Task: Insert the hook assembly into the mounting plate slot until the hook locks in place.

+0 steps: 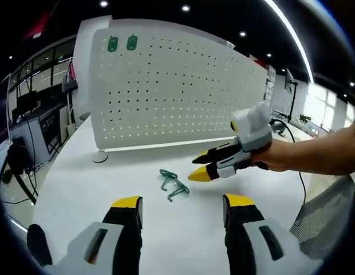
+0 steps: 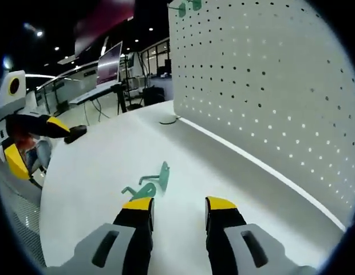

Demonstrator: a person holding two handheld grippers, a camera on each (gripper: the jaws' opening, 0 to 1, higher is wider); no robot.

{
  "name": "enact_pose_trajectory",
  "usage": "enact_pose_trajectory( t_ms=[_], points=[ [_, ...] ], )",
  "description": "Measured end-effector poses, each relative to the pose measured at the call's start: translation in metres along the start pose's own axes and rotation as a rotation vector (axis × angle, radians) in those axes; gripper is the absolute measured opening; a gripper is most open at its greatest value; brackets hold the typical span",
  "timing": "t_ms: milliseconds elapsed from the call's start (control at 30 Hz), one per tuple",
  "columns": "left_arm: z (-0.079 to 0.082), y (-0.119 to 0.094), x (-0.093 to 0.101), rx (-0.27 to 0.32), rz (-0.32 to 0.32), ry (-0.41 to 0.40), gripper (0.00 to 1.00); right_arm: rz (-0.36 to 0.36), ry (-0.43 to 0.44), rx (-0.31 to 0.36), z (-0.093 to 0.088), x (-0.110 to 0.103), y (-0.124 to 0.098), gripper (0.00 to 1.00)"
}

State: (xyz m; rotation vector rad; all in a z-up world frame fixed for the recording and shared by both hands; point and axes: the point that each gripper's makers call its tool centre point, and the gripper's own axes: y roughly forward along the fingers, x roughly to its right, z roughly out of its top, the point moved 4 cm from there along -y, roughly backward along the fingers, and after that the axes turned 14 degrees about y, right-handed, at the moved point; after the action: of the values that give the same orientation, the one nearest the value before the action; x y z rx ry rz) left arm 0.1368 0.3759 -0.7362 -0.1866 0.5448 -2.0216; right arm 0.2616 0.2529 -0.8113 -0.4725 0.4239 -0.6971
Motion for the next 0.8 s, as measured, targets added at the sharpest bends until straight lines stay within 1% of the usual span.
enact_pose_trajectory(
  t_ms=[167,300,800],
  points=[
    [-0.001,0.000,-0.001,-0.004,0.005,-0.003,0.57,0.014,-0.007,-0.002,-0.001,-0.002,0.008,0.30],
    [-0.002,0.000,-0.002,-0.006,0.008,-0.009,0.57,0.024,-0.059,-0.002,-0.001,-0.006,0.014,0.25],
    [-0.003,0.001,-0.002,-0.014,0.005,-0.018,0.55,0.061,-0.095,0.015,0.000,-0.014,0.027,0.14]
  ],
)
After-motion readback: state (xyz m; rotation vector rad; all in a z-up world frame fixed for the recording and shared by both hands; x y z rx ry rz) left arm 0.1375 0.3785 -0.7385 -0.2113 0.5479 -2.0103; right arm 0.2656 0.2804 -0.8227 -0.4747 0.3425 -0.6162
